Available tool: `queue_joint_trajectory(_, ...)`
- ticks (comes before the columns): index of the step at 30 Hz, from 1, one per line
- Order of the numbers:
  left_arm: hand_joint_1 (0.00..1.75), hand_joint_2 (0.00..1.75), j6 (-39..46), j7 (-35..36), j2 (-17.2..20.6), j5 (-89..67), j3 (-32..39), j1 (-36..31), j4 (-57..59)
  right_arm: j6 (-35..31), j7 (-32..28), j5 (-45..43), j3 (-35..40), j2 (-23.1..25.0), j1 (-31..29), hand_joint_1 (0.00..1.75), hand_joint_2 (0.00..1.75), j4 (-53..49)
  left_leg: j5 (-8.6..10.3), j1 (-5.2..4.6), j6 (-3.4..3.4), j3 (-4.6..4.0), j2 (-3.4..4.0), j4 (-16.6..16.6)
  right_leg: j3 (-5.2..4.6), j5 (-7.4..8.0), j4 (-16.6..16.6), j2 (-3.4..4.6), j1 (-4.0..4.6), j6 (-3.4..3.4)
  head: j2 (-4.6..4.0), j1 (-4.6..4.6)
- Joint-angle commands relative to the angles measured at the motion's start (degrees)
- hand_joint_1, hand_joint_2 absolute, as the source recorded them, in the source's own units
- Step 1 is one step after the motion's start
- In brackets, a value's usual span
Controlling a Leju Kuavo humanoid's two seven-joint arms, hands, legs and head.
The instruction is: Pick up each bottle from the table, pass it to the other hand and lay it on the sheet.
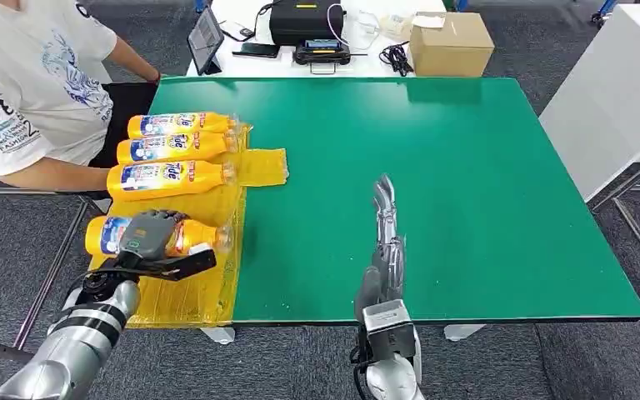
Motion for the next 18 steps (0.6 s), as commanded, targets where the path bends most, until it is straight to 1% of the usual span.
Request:
queue_joint_trajectory(1, 1.75, 1.75, -2.6, -1.9, 2.0, 1.8, -0.3, -2.3, 9.9, 0.2, 0.3, -0.1, -1.6, -0.4, -1.8, 0.0, 0.0, 2.8, -0.07, 0.06, -0.08, 0.21, 0.04, 0.0, 0.22, -0.04, -0.1, 0.06, 0.07, -0.1, 0.0, 0.0)
queue_joint_trajectory(2, 1.75, 1.75, -2.7, -1.9, 1.9, 1.8, -0.3, -2.4, 9.9, 0.2, 0.3, -0.1, -1.6, -0.4, -1.8, 0.0, 0.0, 2.8, -0.04, 0.04, -0.06, 0.14, 0.04, 0.0, 0.15, -0.02, 0.0, 0.06, 0.04, -0.08, 0.0, 0.0)
queue_joint_trajectory(3, 1.75, 1.75, -2.7, -1.9, 1.9, 1.8, -0.3, -2.4, 9.9, 0.2, 0.3, -0.1, -1.6, -0.4, -1.8, 0.0, 0.0, 2.8, -0.1, 0.09, -0.1, 0.27, 0.13, 0.0, 0.27, -0.04, -0.1, 0.13, 0.1, -0.14, 0.0, 0.0)
queue_joint_trajectory(5, 1.75, 1.75, -2.7, -1.9, 1.9, 1.8, -0.3, -2.4, 9.9, 0.2, 0.3, -0.1, -1.6, -0.4, -1.8, 0.0, 0.0, 2.8, -0.04, 0.04, -0.06, 0.15, 0.04, 0.0, 0.15, -0.01, 0.0, 0.06, 0.04, -0.08, 0.0, 0.0)
queue_joint_trajectory(6, 1.75, 1.75, -2.7, -1.9, 1.9, 1.8, -0.3, -2.4, 9.9, 0.2, 0.3, -0.1, -1.6, -0.4, -1.8, 0.0, 0.0, 2.8, -0.08, 0.08, -0.1, 0.26, 0.08, 0.0, 0.25, -0.04, -0.1, 0.09, 0.09, -0.13, 0.0, 0.0)
queue_joint_trajectory(8, 1.75, 1.75, -4.3, -0.3, 2.2, 1.1, -0.9, -1.9, 10.2, 1.0, 1.5, -0.2, -1.5, -0.3, -1.9, 0.0, 0.0, 3.7, -0.11, 0.11, -0.12, 0.32, 0.1, 0.0, 0.32, -0.06, -0.1, 0.1, 0.12, -0.15, 0.0, 0.0)
queue_joint_trajectory(10, 1.75, 1.75, -4.7, -0.4, 1.7, 1.0, -1.1, -1.3, 10.4, 1.6, 1.9, -0.6, -1.7, -0.1, -1.9, 0.0, 0.0, 4.4, -0.07, 0.05, -0.08, 0.31, 0.1, -0.1, 0.31, -0.02, -0.1, 0.11, 0.06, -0.1, 0.0, 0.0)
queue_joint_trajectory(11, 1.75, 1.75, -5.2, -0.7, 1.3, 1.4, -1.0, -1.1, 10.5, 1.7, 1.8, -0.4, -1.6, -0.1, -1.9, 0.0, 0.0, 4.6, -0.04, 0.02, -0.06, 0.26, 0.05, -0.1, 0.26, -0.02, -0.1, 0.07, 0.03, -0.07, 0.0, 0.0)
queue_joint_trajectory(12, 1.75, 1.75, -6.5, -1.8, 0.6, 3.6, 0.4, -1.0, 10.6, 1.7, 1.8, -0.1, -1.5, -0.1, -2.0, 0.0, 0.0, 4.8, -0.09, 0.06, -0.1, 0.4, 0.11, -0.1, 0.39, -0.04, -0.1, 0.12, 0.07, -0.12, 0.0, 0.0)
queue_joint_trajectory(13, 1.75, 1.75, -8.7, -3.4, 0.1, 6.5, 1.9, -0.8, 10.4, 1.6, 1.9, 0.1, -1.4, 0.0, -2.0, 0.0, 0.0, 5.1, -0.05, 0.04, -0.07, 0.33, 0.07, -0.1, 0.32, -0.02, -0.1, 0.08, 0.04, -0.09, 0.0, 0.0)
queue_joint_trajectory(16, 1.75, 1.75, -12.0, -6.1, 0.0, 11.0, 3.7, 0.2, 9.6, 1.6, 2.3, 0.4, -1.1, 0.1, -2.4, 0.0, 0.0, 6.4, -0.07, 0.05, -0.08, 0.42, 0.13, -0.1, 0.4, -0.01, -0.1, 0.13, 0.06, -0.11, 0.0, 0.0)
queue_joint_trajectory(18, 1.75, 1.75, -13.0, -6.7, 0.3, 12.2, 3.8, 0.6, 9.3, 1.7, 2.4, 0.5, -1.1, 0.2, -2.6, 0.0, 0.0, 7.1, -0.08, 0.05, -0.09, 0.49, 0.17, -0.1, 0.46, -0.01, -0.1, 0.17, 0.05, -0.12, 0.0, 0.0)
